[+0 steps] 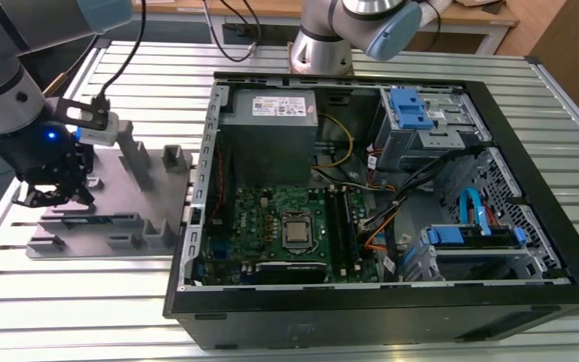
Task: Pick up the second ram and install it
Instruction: 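Pick up the second ram and move it above second insertion slot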
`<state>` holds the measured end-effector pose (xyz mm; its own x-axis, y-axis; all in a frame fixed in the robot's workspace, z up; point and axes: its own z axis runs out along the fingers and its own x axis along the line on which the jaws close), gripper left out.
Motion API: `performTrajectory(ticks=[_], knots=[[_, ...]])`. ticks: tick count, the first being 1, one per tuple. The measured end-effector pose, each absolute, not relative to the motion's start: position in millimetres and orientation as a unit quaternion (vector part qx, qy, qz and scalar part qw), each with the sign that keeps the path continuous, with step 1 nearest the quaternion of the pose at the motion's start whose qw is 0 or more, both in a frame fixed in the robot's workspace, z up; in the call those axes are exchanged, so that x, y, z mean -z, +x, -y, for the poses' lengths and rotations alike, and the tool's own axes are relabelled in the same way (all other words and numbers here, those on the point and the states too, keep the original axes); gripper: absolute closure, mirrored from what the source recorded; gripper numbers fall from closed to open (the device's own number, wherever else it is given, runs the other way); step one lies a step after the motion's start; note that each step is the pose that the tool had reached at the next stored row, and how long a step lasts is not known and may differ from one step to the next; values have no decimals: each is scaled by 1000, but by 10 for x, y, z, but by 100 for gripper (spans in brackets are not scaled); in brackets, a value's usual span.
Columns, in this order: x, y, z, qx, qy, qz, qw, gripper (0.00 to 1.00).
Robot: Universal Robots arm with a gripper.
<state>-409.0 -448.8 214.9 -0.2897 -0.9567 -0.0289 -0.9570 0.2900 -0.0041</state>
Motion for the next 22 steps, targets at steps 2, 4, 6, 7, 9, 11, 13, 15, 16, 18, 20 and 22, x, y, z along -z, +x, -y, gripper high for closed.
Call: performTrajectory(ticks=[2, 4, 6, 7, 9, 11, 13, 15, 16, 18, 20, 22], knots=[[-2149, -4090, 4488, -7, -602, -798, 13, 89], [-2149, -4090, 4488, -7, -608, -794, 13, 89], [-2149, -4090, 4488, -7, -614, -789, 13, 89], [-2149, -4090, 4488, -7, -617, -787, 13, 89], [-2149, -4090, 4488, -7, -622, -782, 13, 89], [-2149, -4090, 4488, -8, -628, -778, 13, 89], [-2149, -4090, 4488, -8, -634, -773, 12, 89], [-2149, -4090, 4488, -8, -639, -769, 12, 89], [-2148, -4090, 4488, -8, -642, -767, 12, 89], [-2149, -4090, 4488, -8, -647, -763, 12, 89], [-2149, -4090, 4488, -8, -652, -758, 12, 89], [-2149, -4090, 4488, -8, -657, -753, 12, 89]])
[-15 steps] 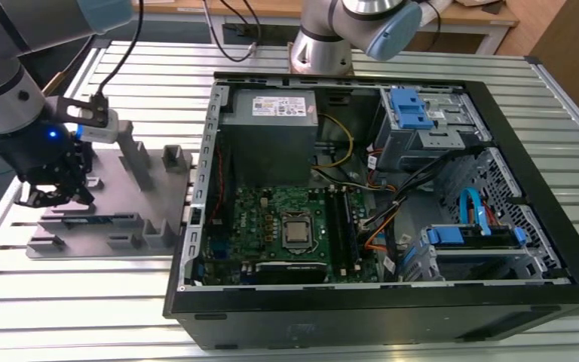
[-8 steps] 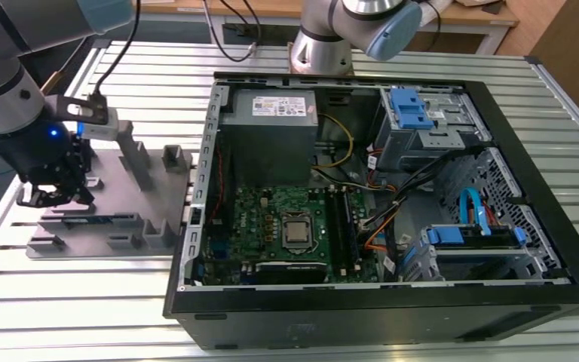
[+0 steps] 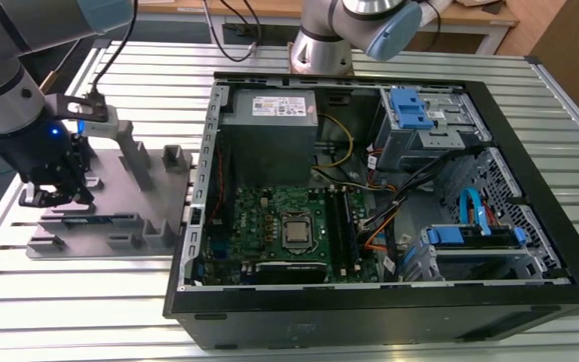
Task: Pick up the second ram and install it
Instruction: 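Pick up the second ram and move it above second insertion slot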
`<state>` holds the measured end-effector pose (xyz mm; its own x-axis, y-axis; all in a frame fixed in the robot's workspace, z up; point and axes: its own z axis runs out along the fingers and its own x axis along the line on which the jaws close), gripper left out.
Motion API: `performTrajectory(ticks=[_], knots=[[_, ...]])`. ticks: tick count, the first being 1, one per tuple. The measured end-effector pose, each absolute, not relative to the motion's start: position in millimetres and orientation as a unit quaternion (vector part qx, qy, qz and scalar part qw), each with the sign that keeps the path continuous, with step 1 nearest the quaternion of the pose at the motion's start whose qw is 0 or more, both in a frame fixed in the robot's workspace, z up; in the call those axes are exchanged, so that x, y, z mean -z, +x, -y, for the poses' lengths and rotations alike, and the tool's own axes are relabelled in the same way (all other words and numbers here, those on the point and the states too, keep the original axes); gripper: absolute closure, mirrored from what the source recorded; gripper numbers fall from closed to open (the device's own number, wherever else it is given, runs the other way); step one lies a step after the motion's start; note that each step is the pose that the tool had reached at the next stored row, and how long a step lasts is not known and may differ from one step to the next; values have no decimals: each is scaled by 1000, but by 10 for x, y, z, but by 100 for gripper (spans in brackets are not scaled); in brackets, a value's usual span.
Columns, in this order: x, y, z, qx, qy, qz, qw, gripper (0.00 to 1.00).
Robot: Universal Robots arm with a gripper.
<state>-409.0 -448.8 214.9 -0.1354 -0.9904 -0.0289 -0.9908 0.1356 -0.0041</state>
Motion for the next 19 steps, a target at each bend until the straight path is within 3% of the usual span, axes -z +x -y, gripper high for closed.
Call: performTrajectory(ticks=[19], knots=[[-2148, -4089, 4488, -8, -685, -728, 12, 89]])
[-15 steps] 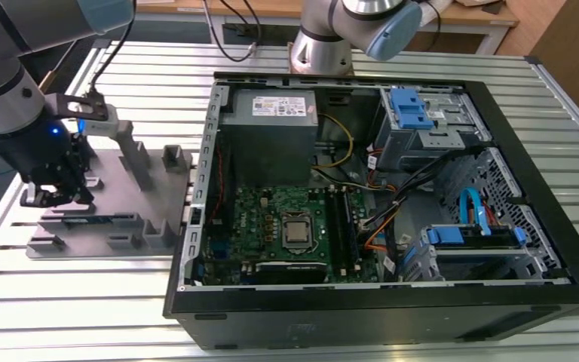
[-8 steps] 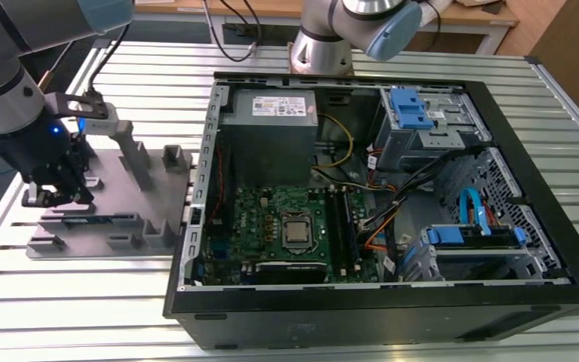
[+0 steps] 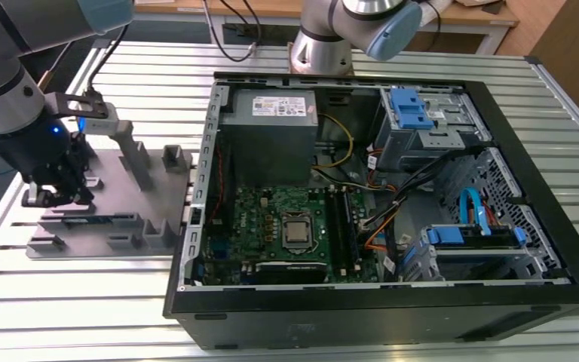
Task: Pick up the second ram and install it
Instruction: 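Pick up the second ram and move it above second insertion slot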
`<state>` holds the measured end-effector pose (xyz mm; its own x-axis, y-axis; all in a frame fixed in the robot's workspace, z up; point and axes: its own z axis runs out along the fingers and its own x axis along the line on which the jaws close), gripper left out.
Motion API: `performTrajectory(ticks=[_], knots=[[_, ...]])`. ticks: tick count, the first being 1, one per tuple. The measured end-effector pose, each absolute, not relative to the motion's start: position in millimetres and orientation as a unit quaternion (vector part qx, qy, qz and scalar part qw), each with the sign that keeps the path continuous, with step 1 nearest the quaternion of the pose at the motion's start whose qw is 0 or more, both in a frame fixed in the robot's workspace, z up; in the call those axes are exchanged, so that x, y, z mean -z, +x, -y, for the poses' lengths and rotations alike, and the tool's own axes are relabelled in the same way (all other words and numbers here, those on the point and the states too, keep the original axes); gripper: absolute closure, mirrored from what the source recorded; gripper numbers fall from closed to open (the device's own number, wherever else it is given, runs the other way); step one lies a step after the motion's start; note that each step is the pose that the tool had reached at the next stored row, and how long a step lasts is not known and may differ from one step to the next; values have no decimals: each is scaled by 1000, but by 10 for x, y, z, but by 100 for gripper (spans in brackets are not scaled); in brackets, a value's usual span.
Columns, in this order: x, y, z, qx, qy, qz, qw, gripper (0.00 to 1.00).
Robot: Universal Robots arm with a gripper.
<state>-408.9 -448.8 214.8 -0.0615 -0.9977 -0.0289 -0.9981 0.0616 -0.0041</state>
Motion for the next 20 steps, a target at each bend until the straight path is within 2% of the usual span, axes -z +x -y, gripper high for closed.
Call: performTrajectory(ticks=[3, 5, 6, 20], knots=[[-2148, -4090, 4488, -8, -685, -728, 12, 71], [-2148, -4090, 4488, -8, -685, -728, 12, 71], [-2148, -4090, 4488, -8, -685, -728, 12, 65], [-2147, -4090, 4563, 2, -688, -726, 2, 65]])
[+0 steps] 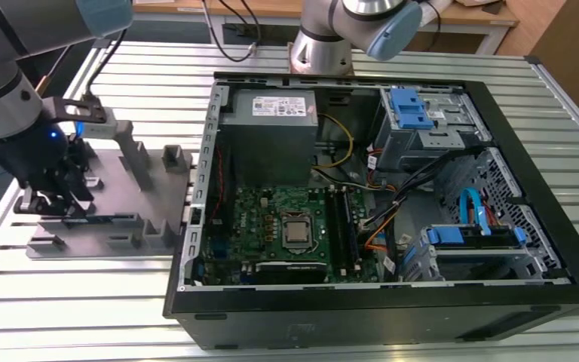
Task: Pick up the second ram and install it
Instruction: 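Pick up the second ram and move it above second insertion slot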
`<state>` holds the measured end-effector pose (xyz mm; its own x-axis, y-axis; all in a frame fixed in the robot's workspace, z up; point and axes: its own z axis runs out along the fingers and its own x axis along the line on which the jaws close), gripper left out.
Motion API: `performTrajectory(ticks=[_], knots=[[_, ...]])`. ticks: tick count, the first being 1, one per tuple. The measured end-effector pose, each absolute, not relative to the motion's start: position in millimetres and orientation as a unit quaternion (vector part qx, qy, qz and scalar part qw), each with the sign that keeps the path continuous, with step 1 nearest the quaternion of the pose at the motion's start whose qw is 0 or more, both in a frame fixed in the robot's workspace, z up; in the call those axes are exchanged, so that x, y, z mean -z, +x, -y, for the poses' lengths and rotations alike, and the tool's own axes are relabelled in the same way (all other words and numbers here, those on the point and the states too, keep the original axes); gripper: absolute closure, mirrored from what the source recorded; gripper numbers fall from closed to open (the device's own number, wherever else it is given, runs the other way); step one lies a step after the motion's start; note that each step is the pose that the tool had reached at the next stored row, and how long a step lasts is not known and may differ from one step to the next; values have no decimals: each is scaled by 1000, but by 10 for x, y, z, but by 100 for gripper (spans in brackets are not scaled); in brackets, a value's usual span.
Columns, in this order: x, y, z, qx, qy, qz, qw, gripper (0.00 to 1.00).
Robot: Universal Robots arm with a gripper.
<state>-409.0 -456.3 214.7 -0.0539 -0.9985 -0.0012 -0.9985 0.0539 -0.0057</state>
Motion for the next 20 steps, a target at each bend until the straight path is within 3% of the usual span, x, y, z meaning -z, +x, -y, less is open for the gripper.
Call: performTrajectory(ticks=[20], knots=[[-2057, -4090, 4628, 5, -693, -721, 0, 65]])
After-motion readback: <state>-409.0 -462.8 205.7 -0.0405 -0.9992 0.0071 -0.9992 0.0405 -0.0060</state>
